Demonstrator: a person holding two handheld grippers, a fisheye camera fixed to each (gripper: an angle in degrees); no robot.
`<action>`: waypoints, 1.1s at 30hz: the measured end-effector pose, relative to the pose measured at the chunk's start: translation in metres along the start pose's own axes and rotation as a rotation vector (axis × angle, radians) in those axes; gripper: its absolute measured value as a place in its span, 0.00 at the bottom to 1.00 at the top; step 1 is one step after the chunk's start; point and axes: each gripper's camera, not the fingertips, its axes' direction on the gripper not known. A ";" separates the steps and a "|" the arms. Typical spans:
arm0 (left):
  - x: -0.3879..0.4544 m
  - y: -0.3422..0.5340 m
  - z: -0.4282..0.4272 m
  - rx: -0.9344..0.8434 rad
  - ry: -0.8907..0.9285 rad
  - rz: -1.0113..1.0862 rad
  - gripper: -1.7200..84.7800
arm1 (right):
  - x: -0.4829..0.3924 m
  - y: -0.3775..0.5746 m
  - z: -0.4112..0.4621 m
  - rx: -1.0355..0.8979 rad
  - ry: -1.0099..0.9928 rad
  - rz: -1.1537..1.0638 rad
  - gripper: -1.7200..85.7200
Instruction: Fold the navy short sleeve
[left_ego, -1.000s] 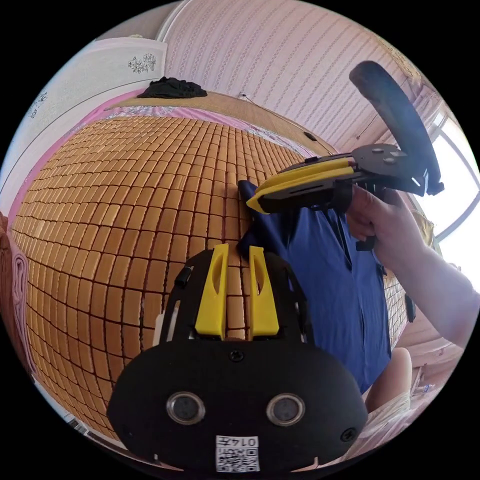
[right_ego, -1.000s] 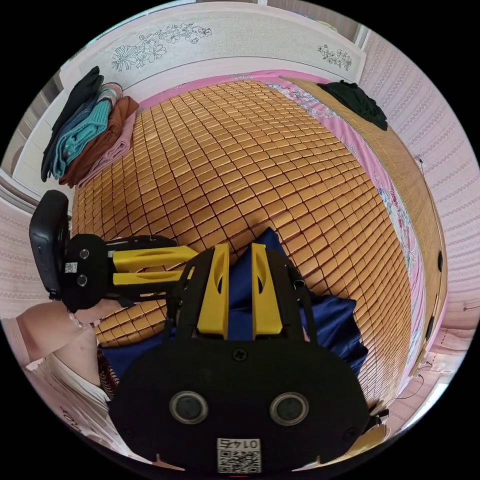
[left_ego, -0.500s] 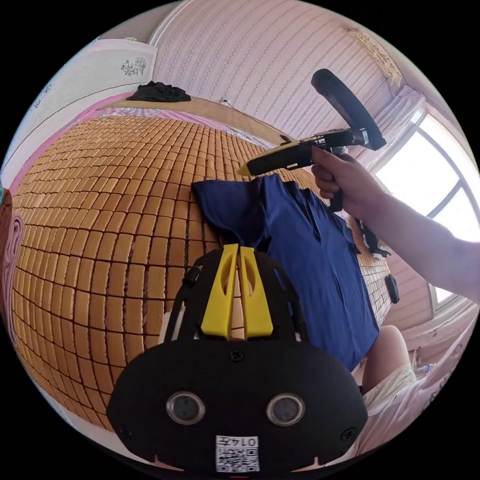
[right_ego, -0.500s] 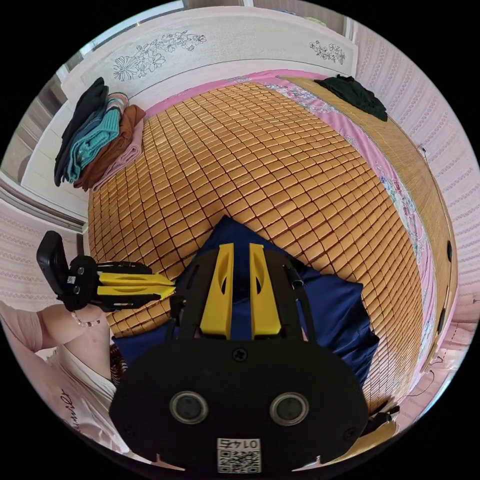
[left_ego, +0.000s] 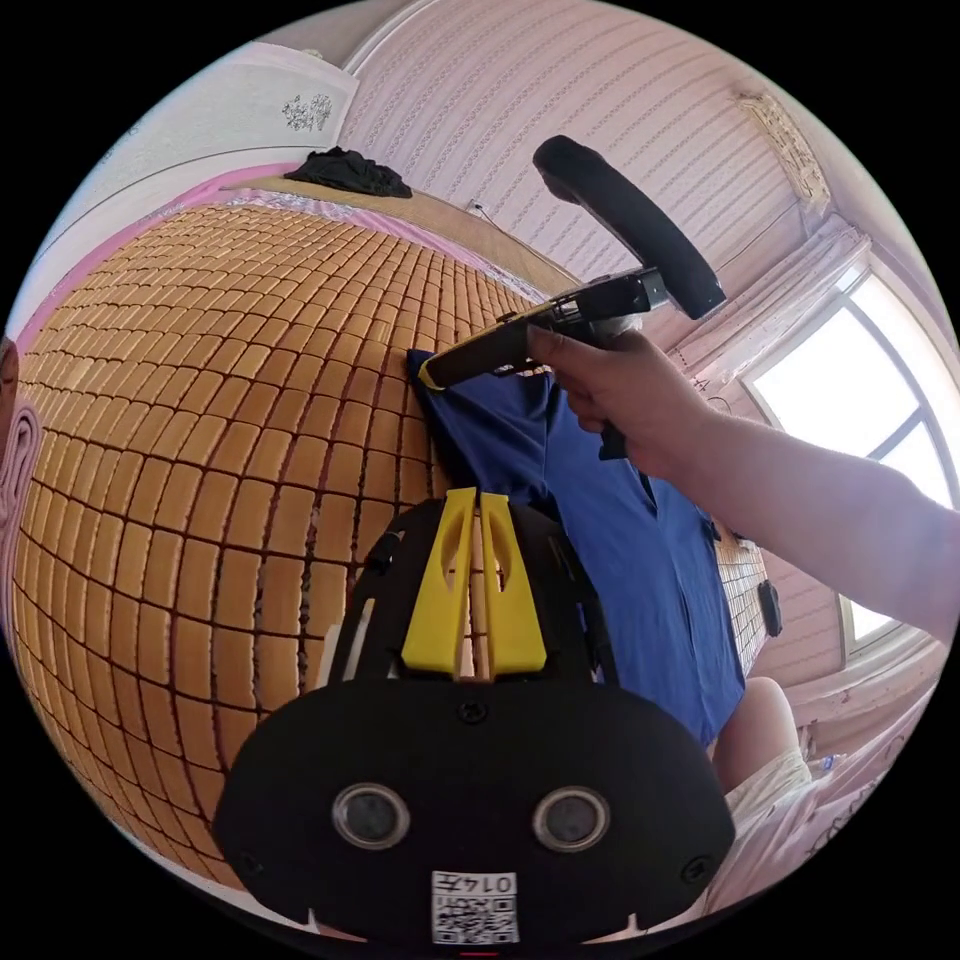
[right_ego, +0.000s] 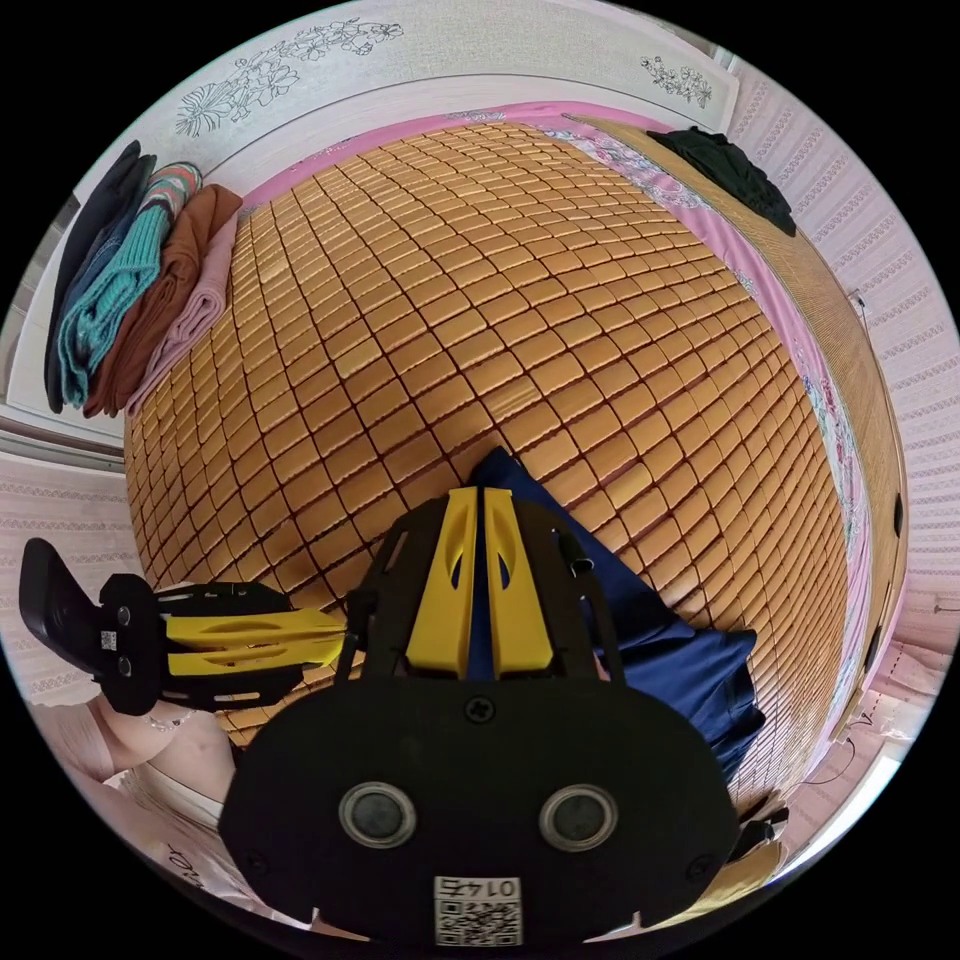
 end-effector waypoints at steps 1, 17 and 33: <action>-0.001 -0.004 0.000 -0.023 -0.018 0.009 0.01 | 0.001 -0.002 0.000 -0.015 -0.010 -0.007 0.02; 0.056 -0.020 -0.044 -0.005 -0.007 0.089 0.02 | 0.109 0.196 -0.115 0.247 -0.035 0.226 0.06; 0.194 0.040 -0.032 -0.235 0.109 0.220 0.05 | 0.047 0.551 -0.053 -0.016 -0.072 0.785 0.09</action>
